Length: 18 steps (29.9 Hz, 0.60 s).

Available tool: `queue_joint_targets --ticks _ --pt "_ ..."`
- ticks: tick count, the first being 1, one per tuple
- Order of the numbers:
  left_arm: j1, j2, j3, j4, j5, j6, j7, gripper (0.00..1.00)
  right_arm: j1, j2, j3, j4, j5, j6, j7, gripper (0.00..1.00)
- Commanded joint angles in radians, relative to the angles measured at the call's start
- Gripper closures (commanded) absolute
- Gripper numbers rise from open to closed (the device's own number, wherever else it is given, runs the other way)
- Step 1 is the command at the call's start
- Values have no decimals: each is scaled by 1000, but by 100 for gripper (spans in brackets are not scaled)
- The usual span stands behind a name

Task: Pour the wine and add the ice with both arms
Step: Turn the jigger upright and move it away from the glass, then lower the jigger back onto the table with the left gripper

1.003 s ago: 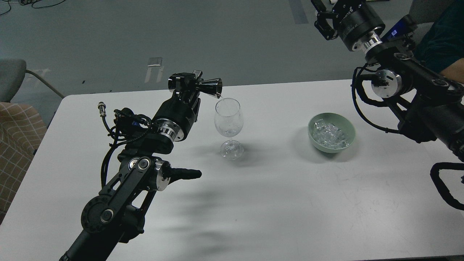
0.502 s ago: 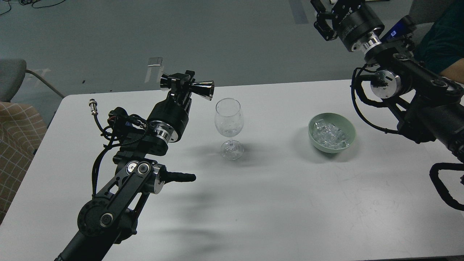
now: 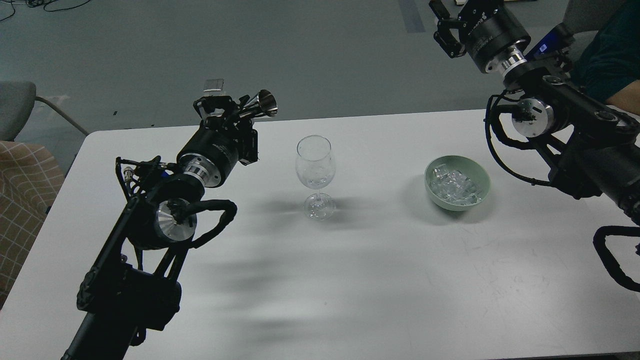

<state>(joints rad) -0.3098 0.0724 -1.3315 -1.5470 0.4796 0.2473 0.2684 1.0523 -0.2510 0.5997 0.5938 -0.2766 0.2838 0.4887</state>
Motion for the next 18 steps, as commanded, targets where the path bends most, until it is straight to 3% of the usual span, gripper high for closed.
queue_joint_targets --ticks 1,8,12,18 --pt "73 3 -116 27 -232 -48 0 86 0 1 0 0 1 -3 0 0" --pt "211 -3 -190 83 -296 -196 -5 82 -1 2 -1 1 1 -15 0 0" --pt "224 -16 -218 143 -296 -226 -11 81 -2 6 -1 1 1 -17 0 0" --pt "222 -13 -222 258 -296 -235 -14 66 -2 1 -1 12 1 -17 0 0"
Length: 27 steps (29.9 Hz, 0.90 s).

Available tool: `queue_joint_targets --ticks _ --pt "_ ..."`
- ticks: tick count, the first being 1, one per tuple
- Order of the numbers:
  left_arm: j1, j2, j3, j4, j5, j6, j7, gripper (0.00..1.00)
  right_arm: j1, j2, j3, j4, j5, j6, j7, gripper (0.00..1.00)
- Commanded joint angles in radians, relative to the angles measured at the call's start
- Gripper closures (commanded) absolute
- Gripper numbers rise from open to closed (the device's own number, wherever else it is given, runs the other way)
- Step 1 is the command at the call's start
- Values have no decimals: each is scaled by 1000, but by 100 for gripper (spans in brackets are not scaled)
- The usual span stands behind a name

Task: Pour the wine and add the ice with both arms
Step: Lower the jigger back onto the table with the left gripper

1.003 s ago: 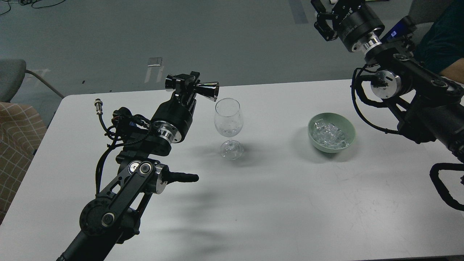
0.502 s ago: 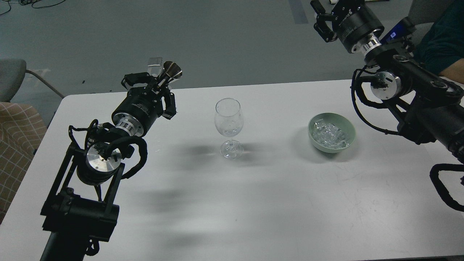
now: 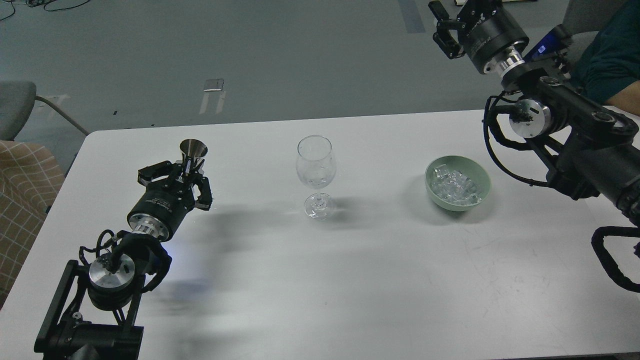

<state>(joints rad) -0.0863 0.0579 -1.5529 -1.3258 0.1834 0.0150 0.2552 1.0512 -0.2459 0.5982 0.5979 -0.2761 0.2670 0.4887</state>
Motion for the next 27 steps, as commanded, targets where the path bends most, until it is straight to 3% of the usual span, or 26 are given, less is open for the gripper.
queue_joint_targets --ticks 1,27 --pt "-1 2 -1 46 1 -3 -2 64 0 -6 0 10 0 0 0 0" --pt "-15 8 4 102 11 -10 -1 54 -8 -7 0 13 -2 -8 0 0"
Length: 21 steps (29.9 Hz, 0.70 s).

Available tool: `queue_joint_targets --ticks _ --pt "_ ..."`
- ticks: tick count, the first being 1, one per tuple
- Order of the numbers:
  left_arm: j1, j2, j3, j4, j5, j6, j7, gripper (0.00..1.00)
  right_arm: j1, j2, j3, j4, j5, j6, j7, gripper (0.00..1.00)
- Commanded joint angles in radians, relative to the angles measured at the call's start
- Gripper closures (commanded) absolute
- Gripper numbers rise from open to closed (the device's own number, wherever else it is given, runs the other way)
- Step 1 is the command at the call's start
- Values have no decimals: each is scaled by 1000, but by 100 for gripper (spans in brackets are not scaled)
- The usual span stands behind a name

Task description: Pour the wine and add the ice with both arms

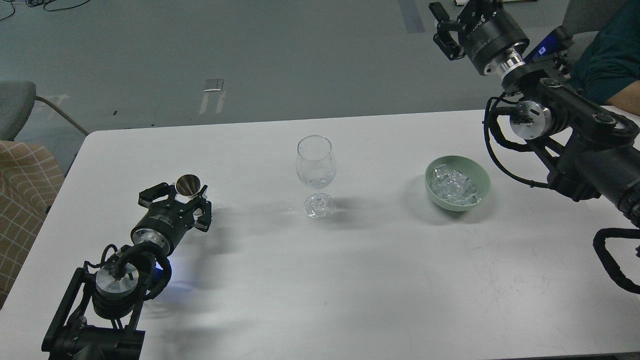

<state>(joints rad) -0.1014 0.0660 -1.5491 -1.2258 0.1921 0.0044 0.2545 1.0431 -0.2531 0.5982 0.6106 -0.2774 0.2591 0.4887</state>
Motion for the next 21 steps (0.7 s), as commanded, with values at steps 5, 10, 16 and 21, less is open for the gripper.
queue_joint_targets --ticks 5,10,16,21 --pt "0 0 1 2 7 0 -1 46 0 0 0 0 0 0 0 0" --pt "-1 1 3 2 9 0 0 38 0 0 0 -2 0 0 0 0" --pt "-1 3 3 9 9 0 0 35 0 0 0 -2 0 0 0 0" --pt "-3 3 3 14 10 0 0 33 0 0 0 0 0 0 0 0"
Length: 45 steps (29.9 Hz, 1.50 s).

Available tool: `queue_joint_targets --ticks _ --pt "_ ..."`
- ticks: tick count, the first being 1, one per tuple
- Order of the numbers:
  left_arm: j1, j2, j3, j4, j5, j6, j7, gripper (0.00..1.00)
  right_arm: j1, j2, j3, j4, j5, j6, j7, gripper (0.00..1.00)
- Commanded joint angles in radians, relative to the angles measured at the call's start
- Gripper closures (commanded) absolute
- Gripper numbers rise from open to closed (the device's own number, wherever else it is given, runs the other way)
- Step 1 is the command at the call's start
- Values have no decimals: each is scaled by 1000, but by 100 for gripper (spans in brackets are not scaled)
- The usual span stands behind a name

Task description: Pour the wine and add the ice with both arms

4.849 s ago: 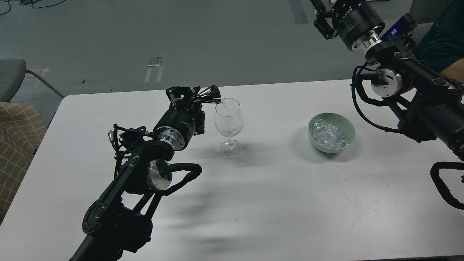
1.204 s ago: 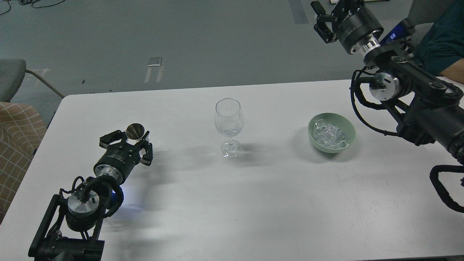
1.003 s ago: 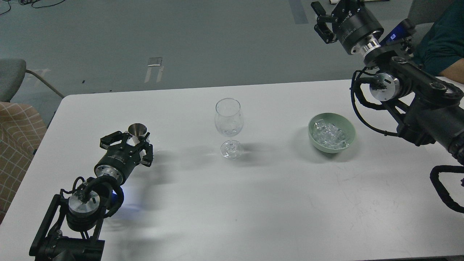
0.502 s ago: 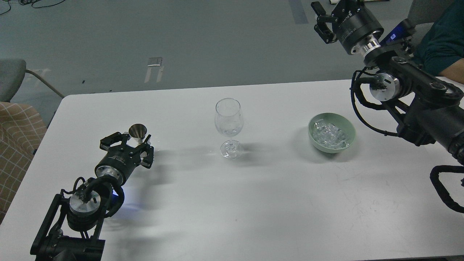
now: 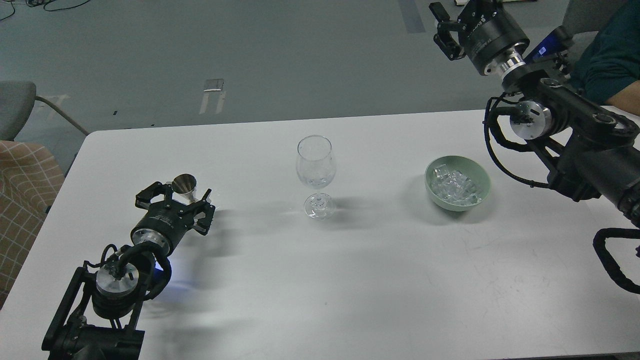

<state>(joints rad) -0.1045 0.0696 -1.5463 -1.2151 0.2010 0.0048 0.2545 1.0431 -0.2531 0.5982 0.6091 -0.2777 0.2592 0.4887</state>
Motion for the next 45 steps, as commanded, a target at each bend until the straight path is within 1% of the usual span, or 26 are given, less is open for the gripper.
queue_joint_targets --ticks 1,2,3,5,7,8,15,17,19,21,23,24,27,29,30,31,32,33,35,37,39,41,43,45 --pt "2 1 0 3 0 0 0 28 0 0 0 0 0 0 0 0" --pt "5 4 0 3 0 0 0 23 0 -1 0 0 0 0 0 0" --pt "5 4 0 3 0 0 0 23 0 -1 0 0 0 0 0 0" --pt "9 6 0 3 0 0 0 16 0 -1 0 1 0 0 0 0" --pt "14 16 -3 3 -3 -2 2 5 0 -1 0 0 0 0 0 0" --pt "15 21 -3 3 -6 -5 2 3 0 -1 0 1 0 0 0 0" --pt "22 67 -8 3 -17 -49 3 2 0 -1 0 1 0 -3 0 0" --pt "31 73 -9 3 -17 -52 5 2 0 -1 0 1 0 -3 0 0" --pt "58 82 -24 3 -18 -78 11 2 0 -1 0 1 0 -3 0 0" --pt "106 87 -47 3 -18 -153 18 2 0 -3 0 1 0 -3 0 0" --pt "129 88 -55 2 -17 -198 31 2 -2 -3 0 1 0 -3 0 0" --pt "152 90 -63 0 -17 -235 43 2 -5 -3 0 1 0 -3 0 0" --pt "202 90 -104 -7 -17 -299 69 2 -6 -3 2 1 0 -3 0 0" --pt "218 90 -127 -11 -17 -322 81 2 -6 -3 0 3 0 -3 0 0" --pt "230 90 -150 -11 -17 -354 92 2 -5 -9 0 6 0 -3 0 0" --pt "232 91 -162 -11 -15 -374 92 2 -5 -15 0 9 0 -3 0 0" --pt "233 101 -187 -9 -15 -412 92 2 -5 -29 0 23 -1 -3 0 0" --pt "233 117 -208 -9 -14 -455 91 2 -5 -44 0 40 -3 -3 0 0" --pt "229 159 -224 -3 -3 -493 83 2 -2 -72 0 54 -24 -3 0 0" --pt "224 194 -232 0 -3 -493 78 2 -2 -87 0 61 -40 -3 0 0" --pt "212 251 -242 5 1 -493 63 2 -2 -115 -1 80 -60 -3 0 0" --pt "172 332 -247 8 1 -493 23 2 -2 -158 -5 109 -75 -3 0 0" --pt "143 370 -245 15 8 -493 6 2 -2 -181 -18 124 -81 -3 0 0" --pt "91 435 -245 40 47 -493 -26 2 6 -213 -40 146 -81 -6 0 0"
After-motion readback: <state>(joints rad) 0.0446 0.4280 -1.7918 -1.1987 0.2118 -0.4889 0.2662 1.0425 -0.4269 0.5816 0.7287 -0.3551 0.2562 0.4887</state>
